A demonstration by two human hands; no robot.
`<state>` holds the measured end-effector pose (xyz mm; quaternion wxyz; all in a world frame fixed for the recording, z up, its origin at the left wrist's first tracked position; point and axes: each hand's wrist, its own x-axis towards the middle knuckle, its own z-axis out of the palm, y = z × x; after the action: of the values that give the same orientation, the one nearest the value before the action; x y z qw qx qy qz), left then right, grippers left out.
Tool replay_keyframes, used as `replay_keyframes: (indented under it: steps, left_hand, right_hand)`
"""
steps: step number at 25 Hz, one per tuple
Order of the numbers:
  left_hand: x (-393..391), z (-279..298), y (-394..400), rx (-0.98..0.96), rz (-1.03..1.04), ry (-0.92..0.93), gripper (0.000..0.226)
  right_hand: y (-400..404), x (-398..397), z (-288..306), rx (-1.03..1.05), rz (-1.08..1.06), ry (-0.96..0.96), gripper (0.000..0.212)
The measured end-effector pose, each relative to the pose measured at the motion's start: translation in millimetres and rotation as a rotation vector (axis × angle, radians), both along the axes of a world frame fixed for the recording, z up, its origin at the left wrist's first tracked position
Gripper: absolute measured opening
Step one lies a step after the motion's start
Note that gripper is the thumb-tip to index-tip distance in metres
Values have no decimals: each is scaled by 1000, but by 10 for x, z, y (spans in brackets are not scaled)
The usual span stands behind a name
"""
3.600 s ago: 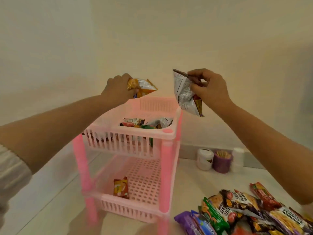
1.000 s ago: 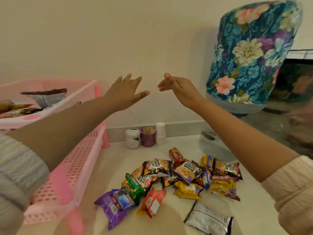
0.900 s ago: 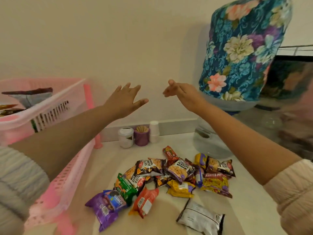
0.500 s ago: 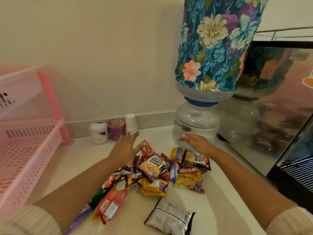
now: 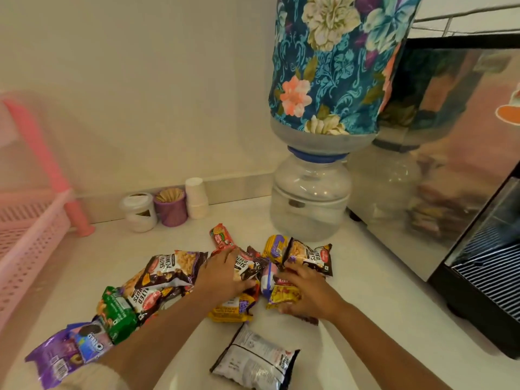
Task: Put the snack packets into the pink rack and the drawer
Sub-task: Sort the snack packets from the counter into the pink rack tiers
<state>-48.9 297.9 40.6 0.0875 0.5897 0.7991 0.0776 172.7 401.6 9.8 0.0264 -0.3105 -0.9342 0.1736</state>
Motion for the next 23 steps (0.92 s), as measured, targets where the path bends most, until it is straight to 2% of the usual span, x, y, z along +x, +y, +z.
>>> replay_keyframes:
  steps: [3,5,12,19,23]
  left_hand:
    - [43,-108,0,-17,64,24,87]
    - [74,-149,-9,-4,106,30,84]
    - [98,-206,-16,34,159,36,74]
    - [110,-296,-91,275,134,20,56]
    - [70,-124,-180,309,103,11,51]
  right_hand:
    - [-60,30,-118,57,9,-85,91]
    - [-98,52,-159,54,-20,-55,80]
    - [-179,60,-211,44,-107,47,73]
    - [-247,77,-170,-10,-180,161,63]
    - [-227,73,-58,-113,-205,305,38]
